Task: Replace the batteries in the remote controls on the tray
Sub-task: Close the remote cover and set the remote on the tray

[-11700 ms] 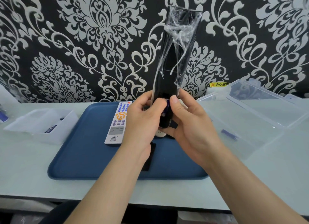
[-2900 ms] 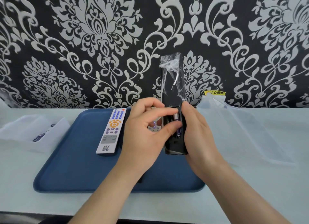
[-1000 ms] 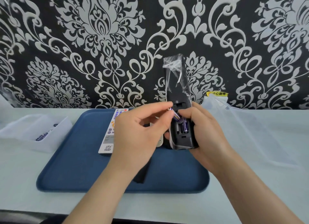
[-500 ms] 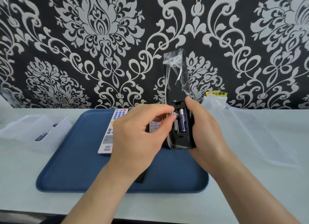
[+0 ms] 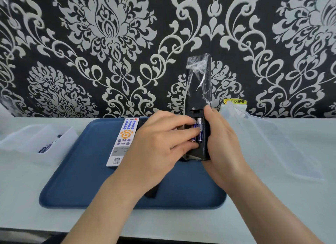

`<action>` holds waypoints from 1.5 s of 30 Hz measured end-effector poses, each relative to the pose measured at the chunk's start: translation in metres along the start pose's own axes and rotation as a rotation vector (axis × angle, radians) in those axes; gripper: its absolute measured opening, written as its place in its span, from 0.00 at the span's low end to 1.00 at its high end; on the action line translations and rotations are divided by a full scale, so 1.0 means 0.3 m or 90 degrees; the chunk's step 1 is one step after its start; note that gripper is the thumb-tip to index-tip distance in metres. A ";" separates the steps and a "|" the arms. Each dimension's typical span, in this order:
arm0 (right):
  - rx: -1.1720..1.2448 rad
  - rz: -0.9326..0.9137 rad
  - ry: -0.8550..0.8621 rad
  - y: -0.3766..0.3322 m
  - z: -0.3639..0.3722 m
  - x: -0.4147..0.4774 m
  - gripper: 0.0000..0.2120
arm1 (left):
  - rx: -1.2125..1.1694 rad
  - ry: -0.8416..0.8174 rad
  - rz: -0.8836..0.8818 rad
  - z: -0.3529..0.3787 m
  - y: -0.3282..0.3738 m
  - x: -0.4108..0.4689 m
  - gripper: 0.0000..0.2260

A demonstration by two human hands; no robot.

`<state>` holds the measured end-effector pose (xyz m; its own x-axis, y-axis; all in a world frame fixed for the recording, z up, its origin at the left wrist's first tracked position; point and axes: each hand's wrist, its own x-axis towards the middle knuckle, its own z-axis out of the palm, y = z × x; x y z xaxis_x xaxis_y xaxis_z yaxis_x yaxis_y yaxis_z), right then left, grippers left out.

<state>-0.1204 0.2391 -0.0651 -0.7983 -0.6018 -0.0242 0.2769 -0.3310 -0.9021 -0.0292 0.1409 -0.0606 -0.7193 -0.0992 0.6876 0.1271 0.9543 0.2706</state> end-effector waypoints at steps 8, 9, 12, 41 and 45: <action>-0.024 -0.004 -0.008 0.009 0.010 -0.001 0.24 | -0.116 0.066 -0.238 0.013 0.033 -0.004 0.12; -0.025 -0.003 -0.010 0.014 0.009 0.001 0.25 | -0.177 0.071 -0.302 0.017 0.049 -0.001 0.12; -0.021 -0.007 -0.026 0.032 0.009 0.001 0.19 | -0.412 0.088 -0.468 0.023 0.076 0.012 0.15; -0.097 -0.007 -0.123 0.056 -0.019 -0.004 0.15 | -0.317 -0.105 -0.549 0.001 -0.012 -0.010 0.19; -0.097 0.020 -0.066 0.069 -0.021 0.012 0.13 | -0.271 -0.211 -0.489 -0.054 -0.059 -0.030 0.14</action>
<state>-0.1209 0.2347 -0.0867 -0.7284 -0.6850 -0.0161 0.2103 -0.2011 -0.9567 -0.0140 0.1202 -0.0606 -0.8595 -0.5111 0.0082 -0.2718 0.4705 0.8395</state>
